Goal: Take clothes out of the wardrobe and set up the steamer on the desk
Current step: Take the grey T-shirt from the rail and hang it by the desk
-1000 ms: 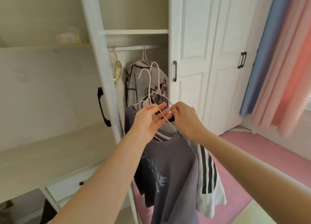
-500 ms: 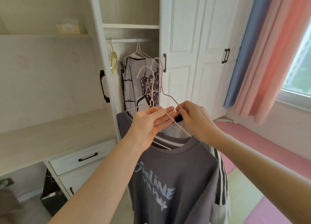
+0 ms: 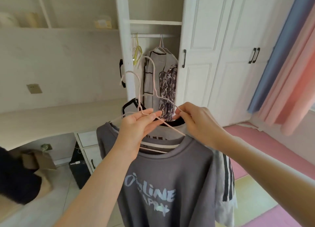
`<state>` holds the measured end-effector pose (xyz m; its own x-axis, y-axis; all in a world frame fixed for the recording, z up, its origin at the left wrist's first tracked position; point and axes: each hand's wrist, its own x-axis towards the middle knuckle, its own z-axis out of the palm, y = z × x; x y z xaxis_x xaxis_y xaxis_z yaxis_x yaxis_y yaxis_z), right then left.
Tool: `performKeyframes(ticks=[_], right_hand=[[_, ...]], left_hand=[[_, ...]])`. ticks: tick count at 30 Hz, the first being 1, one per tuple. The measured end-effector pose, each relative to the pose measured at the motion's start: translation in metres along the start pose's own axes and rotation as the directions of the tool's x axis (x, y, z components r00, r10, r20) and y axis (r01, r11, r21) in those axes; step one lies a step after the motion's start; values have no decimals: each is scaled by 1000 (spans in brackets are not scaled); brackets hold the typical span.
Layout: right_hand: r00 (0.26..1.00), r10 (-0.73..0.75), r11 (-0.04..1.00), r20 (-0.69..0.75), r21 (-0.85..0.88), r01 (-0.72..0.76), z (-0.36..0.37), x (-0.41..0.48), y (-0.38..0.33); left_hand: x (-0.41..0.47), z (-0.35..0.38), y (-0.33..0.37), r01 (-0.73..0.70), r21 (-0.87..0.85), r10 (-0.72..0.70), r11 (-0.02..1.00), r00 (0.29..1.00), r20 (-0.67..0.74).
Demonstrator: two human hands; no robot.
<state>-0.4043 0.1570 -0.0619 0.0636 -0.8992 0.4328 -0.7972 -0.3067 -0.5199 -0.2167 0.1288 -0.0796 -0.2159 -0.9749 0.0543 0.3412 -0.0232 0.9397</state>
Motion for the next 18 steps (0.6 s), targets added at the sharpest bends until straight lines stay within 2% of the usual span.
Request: performKeyframes(ticks=[4, 11, 18], right_hand=[[994, -100, 994, 43, 50, 97, 5, -9, -17], [955, -272, 956, 117, 149, 254, 32, -9, -52], [889, -390, 904, 238, 283, 321, 73, 1, -95]], left_hand=[[-25, -13, 3, -27, 60, 35, 998, 990, -136], [-63, -44, 19, -89, 159, 132, 983, 950, -284], [-90, -84, 36, -128, 270, 232, 954, 887, -400]])
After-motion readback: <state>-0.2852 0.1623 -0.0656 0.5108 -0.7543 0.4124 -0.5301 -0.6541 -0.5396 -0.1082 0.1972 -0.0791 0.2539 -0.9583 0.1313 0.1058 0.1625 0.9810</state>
